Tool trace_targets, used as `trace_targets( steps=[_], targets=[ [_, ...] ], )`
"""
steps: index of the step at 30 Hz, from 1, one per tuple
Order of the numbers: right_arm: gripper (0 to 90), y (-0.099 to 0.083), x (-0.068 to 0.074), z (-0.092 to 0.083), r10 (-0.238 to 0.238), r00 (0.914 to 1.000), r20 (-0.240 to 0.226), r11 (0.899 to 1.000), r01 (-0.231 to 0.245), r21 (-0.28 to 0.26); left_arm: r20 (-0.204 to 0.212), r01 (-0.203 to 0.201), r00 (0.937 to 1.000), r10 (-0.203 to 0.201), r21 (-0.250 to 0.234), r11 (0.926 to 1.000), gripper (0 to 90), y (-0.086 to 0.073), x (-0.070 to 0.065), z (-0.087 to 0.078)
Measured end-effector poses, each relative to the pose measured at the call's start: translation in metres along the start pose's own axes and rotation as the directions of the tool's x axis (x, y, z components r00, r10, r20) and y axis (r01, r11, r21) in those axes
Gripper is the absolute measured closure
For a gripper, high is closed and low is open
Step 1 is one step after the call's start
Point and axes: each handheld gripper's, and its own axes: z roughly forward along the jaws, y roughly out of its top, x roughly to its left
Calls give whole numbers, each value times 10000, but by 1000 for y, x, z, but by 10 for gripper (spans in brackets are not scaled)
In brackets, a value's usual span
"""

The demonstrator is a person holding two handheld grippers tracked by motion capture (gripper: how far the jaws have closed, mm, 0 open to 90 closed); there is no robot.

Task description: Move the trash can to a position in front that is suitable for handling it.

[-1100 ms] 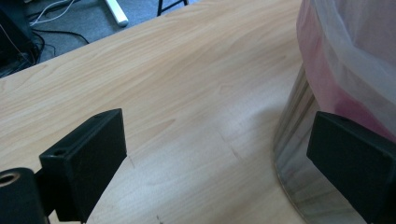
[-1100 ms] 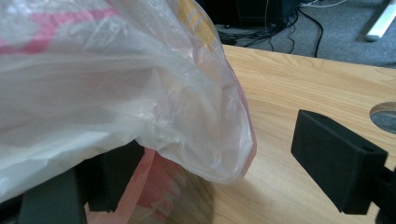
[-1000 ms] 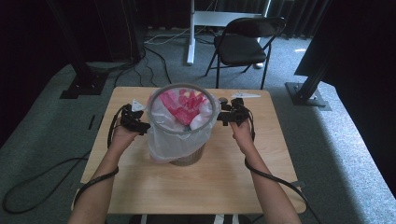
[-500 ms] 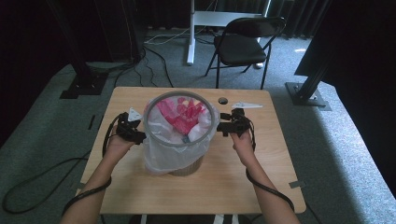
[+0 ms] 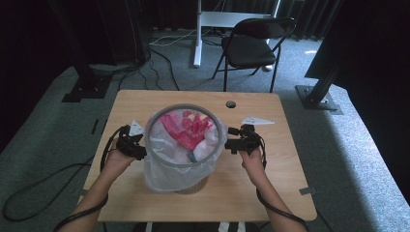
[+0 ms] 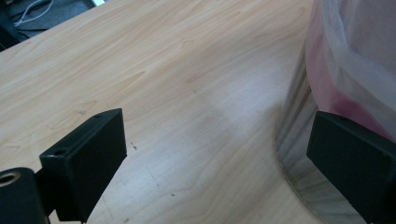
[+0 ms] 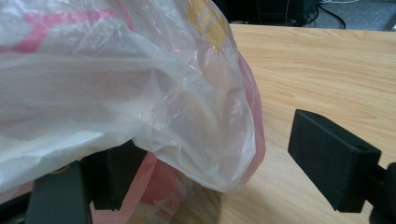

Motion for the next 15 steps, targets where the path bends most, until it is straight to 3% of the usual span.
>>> trace_targets(
  steps=[6,11,15],
  targets=[
    [193,-7,11,-7,-222,9997,40,9998,222,15,182,-104,9998,104,16,9999,48,-6,-3,-7],
    [193,-14,22,-14,-325,9993,-208,9993,328,152,257,-330,9991,329,47,9994,48,-13,-11,-17],
    [193,-20,28,-18,-189,9992,-352,9996,196,186,289,-361,9989,358,68,9993,49,-19,-15,-24]
  ],
)
